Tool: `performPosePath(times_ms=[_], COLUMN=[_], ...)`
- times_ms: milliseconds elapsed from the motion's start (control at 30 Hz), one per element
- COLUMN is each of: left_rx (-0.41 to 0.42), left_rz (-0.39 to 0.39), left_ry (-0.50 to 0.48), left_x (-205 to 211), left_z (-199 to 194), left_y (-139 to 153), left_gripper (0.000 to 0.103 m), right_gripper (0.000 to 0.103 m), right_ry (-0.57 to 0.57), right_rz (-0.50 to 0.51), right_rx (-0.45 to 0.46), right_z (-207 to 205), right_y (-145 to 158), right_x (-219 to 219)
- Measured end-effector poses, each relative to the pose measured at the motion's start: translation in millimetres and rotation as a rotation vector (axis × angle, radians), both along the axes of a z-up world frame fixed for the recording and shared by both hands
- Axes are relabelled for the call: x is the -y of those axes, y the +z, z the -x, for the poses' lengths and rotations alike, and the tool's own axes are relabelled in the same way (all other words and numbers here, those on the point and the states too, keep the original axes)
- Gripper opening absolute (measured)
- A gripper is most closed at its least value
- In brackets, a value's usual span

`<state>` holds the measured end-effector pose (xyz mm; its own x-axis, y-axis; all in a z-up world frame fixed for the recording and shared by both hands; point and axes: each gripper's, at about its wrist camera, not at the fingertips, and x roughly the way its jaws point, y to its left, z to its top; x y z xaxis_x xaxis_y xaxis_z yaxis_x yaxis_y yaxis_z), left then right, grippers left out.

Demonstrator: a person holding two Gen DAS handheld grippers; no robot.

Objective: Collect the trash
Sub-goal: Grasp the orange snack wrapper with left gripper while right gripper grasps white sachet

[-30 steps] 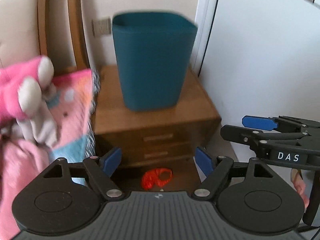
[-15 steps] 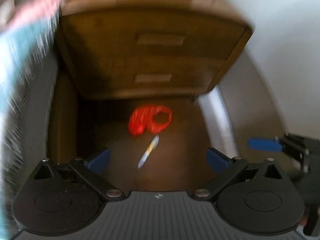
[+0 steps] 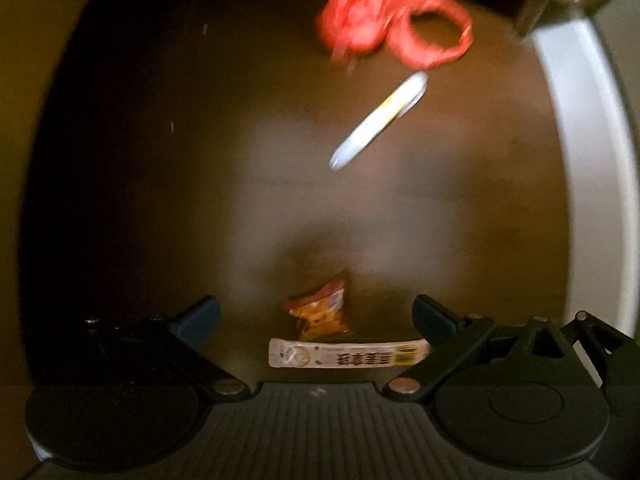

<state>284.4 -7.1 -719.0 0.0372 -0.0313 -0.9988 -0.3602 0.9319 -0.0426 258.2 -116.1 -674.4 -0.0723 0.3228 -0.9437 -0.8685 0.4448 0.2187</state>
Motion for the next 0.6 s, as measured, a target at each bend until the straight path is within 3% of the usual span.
performPosePath(times_ms=[233, 500, 600], left_rx=[-0.085, -0.109, -0.113], left_rz=[0.001, 0.02, 0.029], left_ry=[0.049, 0.085, 0.07], left_x=[-2.0, -7.6, -6.7], left_z=[11.3, 19.1, 17.4], left_y=[-73.4, -102.2, -107.2], left_gripper=[0.103, 0.101, 0.089], right_gripper=[0.072, 0.071, 0.07], right_ry=[0.236, 0.278, 0.268], right_rz=[0.041, 0.054, 0.075], right_rx=[0.091, 0.143, 0.163], right_z=[45.2, 62.0, 65.1], right_y=[-52.4, -67.8, -73.9], right_x=[-17.8, -26.7, -26.4])
